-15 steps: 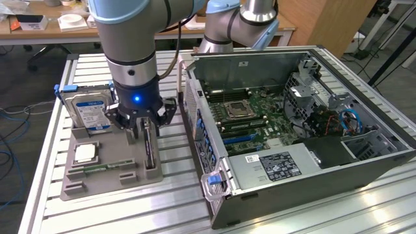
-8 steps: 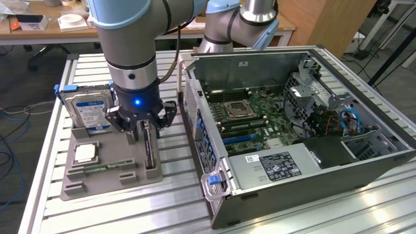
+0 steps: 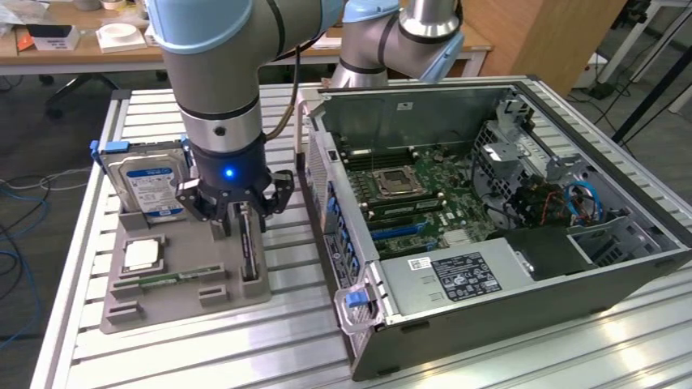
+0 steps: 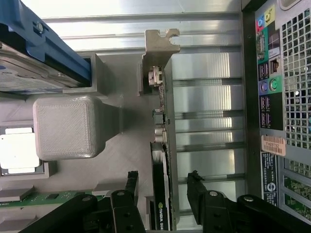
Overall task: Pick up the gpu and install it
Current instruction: 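Pick up the gpu and move the gpu toward the slot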
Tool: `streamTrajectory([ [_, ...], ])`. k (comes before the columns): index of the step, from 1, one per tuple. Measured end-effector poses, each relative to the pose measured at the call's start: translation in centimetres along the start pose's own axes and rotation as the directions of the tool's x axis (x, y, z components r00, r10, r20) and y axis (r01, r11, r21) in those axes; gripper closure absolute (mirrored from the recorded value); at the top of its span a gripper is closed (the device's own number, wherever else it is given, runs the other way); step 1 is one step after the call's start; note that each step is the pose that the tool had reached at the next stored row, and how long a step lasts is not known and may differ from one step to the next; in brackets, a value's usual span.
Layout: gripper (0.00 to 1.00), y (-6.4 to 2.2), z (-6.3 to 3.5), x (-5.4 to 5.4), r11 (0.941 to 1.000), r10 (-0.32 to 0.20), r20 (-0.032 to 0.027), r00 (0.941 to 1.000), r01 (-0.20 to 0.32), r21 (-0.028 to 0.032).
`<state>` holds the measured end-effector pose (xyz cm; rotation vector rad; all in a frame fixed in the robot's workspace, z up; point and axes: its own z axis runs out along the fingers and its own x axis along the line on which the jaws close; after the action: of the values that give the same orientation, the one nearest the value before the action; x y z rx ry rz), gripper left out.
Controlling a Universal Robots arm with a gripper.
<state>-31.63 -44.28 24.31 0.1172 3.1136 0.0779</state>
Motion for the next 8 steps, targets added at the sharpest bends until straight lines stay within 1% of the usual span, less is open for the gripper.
streamTrajectory([
  [8,0.47,-0.01,0.15,0.00,1.0000,0.000,0.0000,1.0000,0.000,-0.0005],
])
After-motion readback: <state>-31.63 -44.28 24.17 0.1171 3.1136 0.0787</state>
